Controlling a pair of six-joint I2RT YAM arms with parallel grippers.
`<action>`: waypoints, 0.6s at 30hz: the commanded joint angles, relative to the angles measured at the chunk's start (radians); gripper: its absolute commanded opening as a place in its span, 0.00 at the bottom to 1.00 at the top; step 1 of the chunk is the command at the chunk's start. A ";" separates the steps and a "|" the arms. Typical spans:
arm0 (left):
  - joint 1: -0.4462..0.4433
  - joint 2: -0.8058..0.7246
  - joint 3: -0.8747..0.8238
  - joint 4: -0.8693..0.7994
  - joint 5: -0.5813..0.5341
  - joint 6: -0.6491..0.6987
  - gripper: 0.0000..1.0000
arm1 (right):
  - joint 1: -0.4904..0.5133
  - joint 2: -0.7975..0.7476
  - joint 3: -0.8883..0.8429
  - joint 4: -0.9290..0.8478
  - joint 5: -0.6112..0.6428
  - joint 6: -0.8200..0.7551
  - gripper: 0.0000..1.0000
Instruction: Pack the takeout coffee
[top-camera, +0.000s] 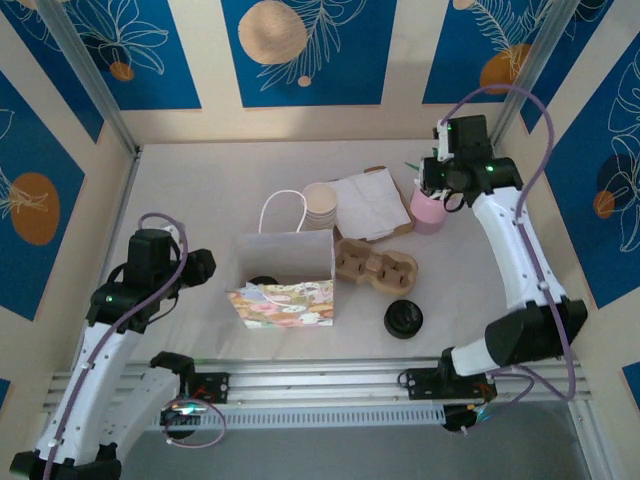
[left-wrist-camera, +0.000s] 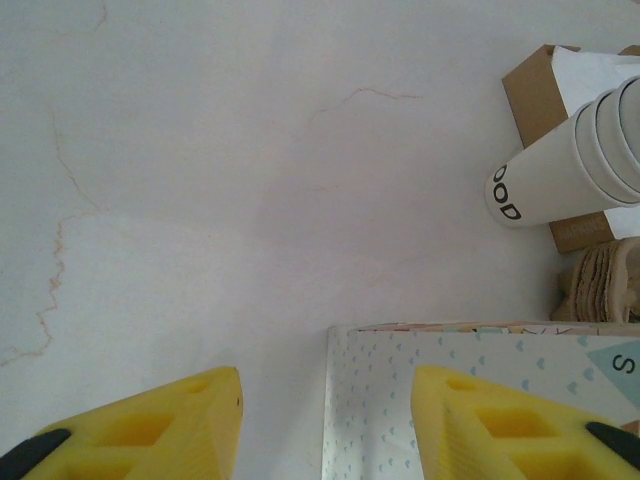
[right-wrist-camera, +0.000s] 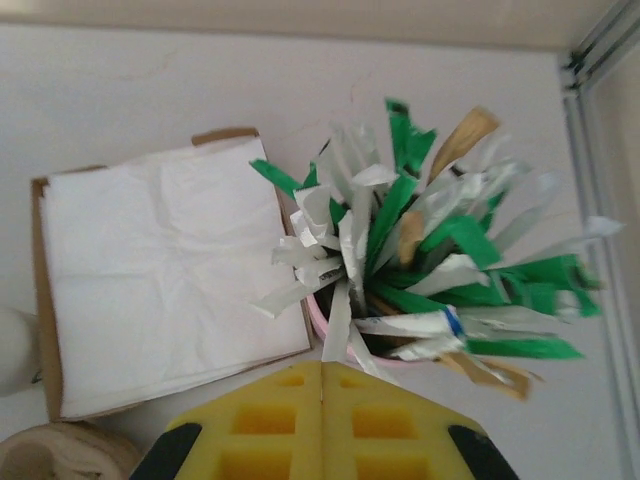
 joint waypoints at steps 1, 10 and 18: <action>-0.008 -0.006 0.035 -0.018 0.001 0.016 0.48 | 0.016 -0.111 0.067 -0.075 0.006 -0.036 0.00; -0.006 0.007 0.048 -0.004 0.016 -0.002 0.48 | 0.046 -0.326 0.174 -0.141 -0.216 -0.069 0.00; -0.008 0.012 0.045 0.005 0.034 -0.030 0.48 | 0.065 -0.398 0.223 -0.135 -0.613 -0.020 0.00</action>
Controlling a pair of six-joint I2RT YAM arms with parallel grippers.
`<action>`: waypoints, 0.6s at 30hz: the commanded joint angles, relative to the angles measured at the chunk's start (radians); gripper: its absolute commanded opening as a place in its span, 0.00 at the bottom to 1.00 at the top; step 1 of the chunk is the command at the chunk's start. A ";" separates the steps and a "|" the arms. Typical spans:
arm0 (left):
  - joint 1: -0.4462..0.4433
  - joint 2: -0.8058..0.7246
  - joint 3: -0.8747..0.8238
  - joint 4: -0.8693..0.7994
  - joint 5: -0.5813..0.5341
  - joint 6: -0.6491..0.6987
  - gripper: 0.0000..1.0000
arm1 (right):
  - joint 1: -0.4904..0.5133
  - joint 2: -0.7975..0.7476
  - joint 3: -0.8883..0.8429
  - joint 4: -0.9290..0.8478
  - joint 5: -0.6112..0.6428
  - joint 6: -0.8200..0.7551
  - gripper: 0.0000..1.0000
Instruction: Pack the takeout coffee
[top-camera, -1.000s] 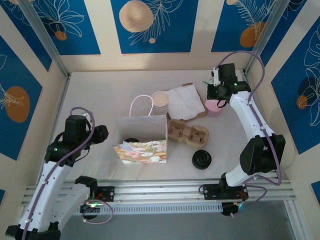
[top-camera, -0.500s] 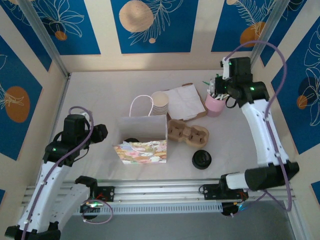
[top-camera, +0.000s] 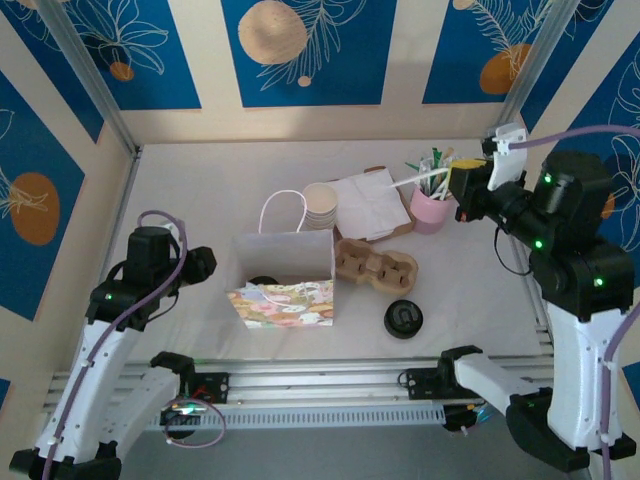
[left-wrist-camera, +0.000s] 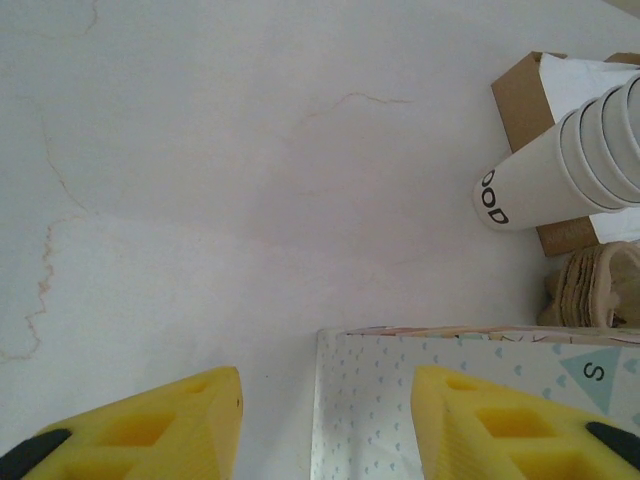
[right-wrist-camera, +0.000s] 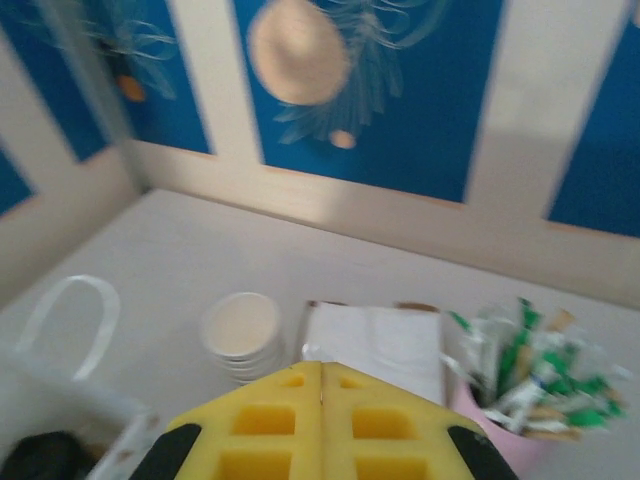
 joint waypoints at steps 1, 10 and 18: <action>-0.007 -0.001 0.025 0.005 0.022 -0.021 0.48 | 0.023 0.007 0.018 -0.007 -0.245 0.032 0.00; -0.007 0.001 0.023 0.006 0.024 -0.030 0.48 | 0.193 0.033 -0.017 0.073 -0.379 0.069 0.00; -0.007 -0.001 0.019 0.006 0.024 -0.029 0.48 | 0.445 0.058 -0.041 0.146 -0.155 0.054 0.00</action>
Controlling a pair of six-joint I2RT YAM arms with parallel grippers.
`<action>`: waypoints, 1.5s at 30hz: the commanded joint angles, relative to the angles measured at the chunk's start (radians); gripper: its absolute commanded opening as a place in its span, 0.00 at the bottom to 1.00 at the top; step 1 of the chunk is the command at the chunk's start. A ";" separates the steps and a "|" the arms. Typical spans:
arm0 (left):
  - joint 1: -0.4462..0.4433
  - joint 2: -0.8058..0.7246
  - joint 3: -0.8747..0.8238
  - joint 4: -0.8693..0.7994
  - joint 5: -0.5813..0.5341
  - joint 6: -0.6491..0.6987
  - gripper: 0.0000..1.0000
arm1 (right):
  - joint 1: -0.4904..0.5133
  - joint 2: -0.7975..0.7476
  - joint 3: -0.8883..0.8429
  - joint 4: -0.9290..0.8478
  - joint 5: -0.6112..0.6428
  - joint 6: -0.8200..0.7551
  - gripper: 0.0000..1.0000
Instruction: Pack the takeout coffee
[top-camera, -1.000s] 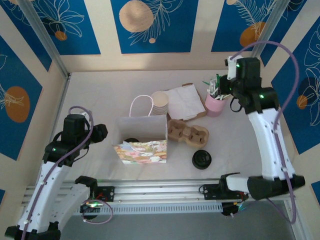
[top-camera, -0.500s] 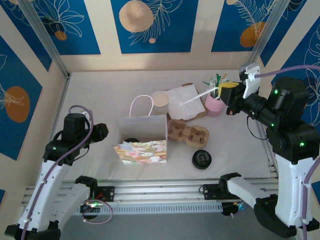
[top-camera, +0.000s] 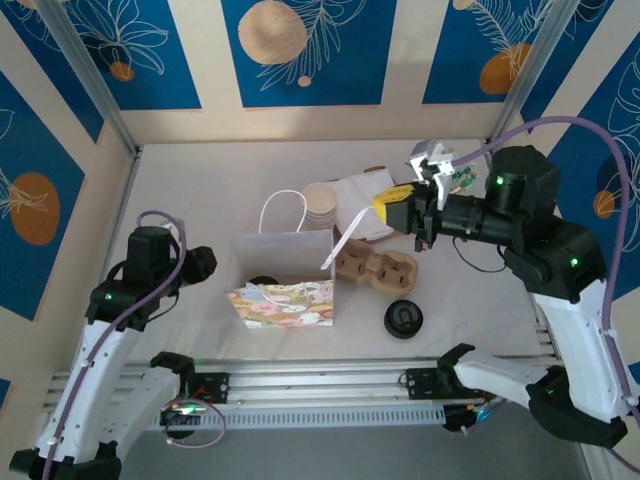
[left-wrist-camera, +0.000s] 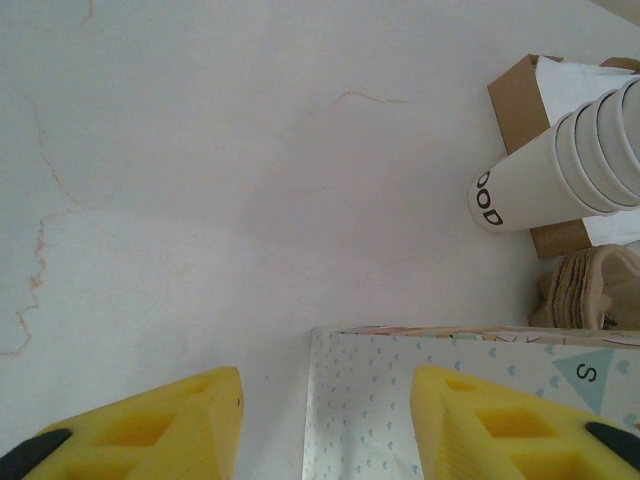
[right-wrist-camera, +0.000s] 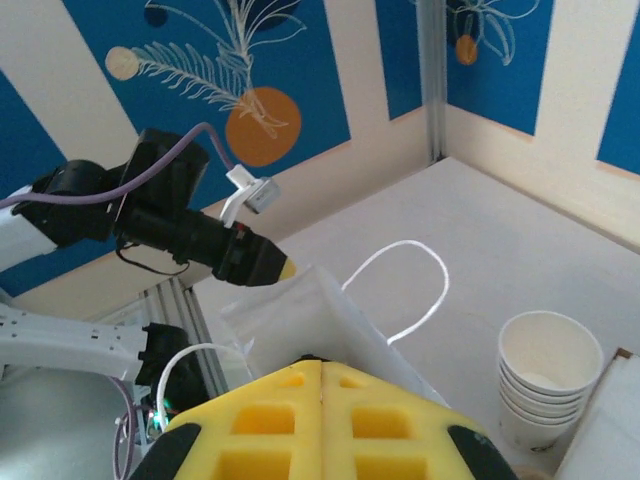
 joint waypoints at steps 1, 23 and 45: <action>-0.008 -0.001 0.019 0.005 0.017 -0.009 0.48 | 0.079 0.011 0.013 0.067 0.107 -0.009 0.00; -0.007 -0.024 0.000 -0.001 0.011 0.003 0.49 | 0.315 0.174 -0.131 0.120 0.328 -0.082 0.50; -0.007 -0.022 -0.010 -0.009 0.005 0.031 0.50 | -0.125 0.330 -0.292 0.191 0.481 0.201 0.43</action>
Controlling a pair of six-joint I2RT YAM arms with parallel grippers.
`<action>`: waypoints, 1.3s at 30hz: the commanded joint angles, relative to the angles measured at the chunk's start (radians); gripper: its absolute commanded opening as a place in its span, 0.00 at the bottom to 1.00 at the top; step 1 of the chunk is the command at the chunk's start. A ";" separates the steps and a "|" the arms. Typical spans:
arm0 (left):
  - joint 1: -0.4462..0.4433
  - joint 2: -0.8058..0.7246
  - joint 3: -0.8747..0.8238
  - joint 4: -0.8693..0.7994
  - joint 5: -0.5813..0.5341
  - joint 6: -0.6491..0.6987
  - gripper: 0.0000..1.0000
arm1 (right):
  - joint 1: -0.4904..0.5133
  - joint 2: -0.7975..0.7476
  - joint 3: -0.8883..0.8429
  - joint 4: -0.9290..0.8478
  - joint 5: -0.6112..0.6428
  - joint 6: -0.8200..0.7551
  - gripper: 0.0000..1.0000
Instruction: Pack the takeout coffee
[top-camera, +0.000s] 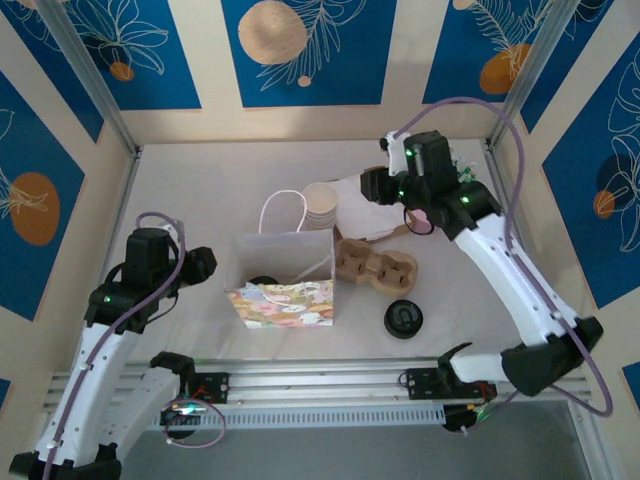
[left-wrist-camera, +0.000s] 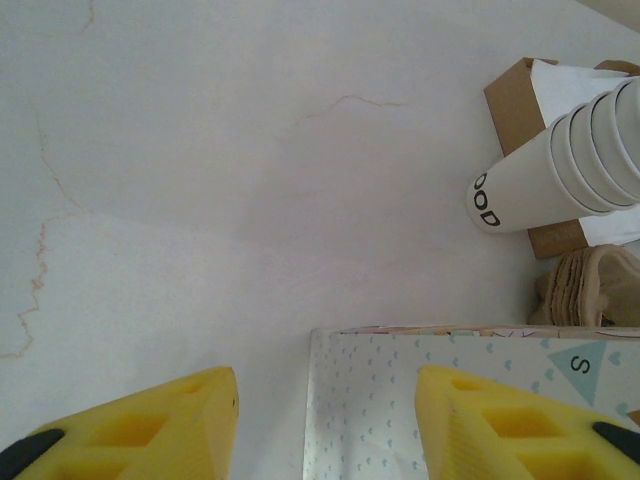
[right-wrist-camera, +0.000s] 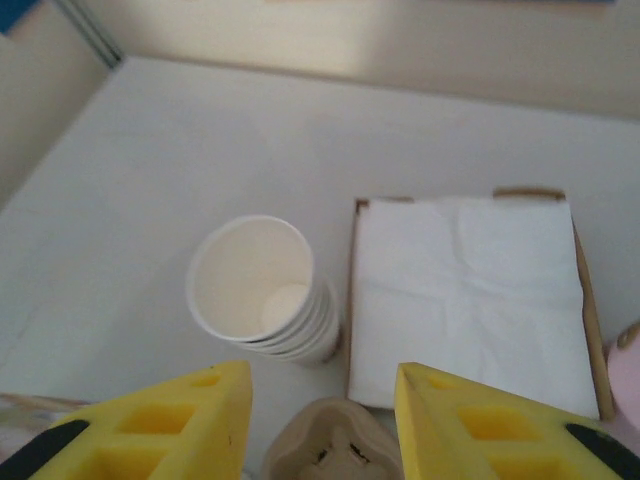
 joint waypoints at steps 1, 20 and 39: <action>-0.007 -0.007 -0.007 -0.009 0.002 0.026 0.50 | -0.015 0.098 -0.022 -0.007 0.001 0.033 0.43; -0.007 -0.014 -0.019 -0.038 0.007 0.020 0.52 | -0.097 0.621 0.102 0.037 0.114 0.125 0.41; -0.008 -0.010 -0.017 -0.036 0.000 0.016 0.52 | -0.113 0.692 0.108 0.088 0.132 0.122 0.00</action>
